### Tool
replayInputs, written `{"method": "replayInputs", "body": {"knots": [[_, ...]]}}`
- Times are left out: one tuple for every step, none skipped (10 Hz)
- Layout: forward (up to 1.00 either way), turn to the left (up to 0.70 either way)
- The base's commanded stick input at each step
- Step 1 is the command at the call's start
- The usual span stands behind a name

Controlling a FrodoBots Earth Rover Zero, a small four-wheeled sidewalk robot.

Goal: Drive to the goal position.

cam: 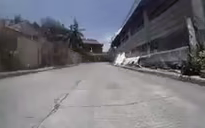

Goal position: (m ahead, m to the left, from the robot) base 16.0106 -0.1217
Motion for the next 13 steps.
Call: {"method": "replayInputs", "body": {"knots": [[0.85, 0.00], [0.85, 0.00], [0.85, 0.00], [0.85, 0.00], [0.85, 0.00], [0.85, 0.00], [0.85, 0.00], [0.85, 0.00], [0.85, 0.00], [0.85, 0.00], [0.85, 0.00], [0.85, 0.00], [0.85, 0.00]]}}
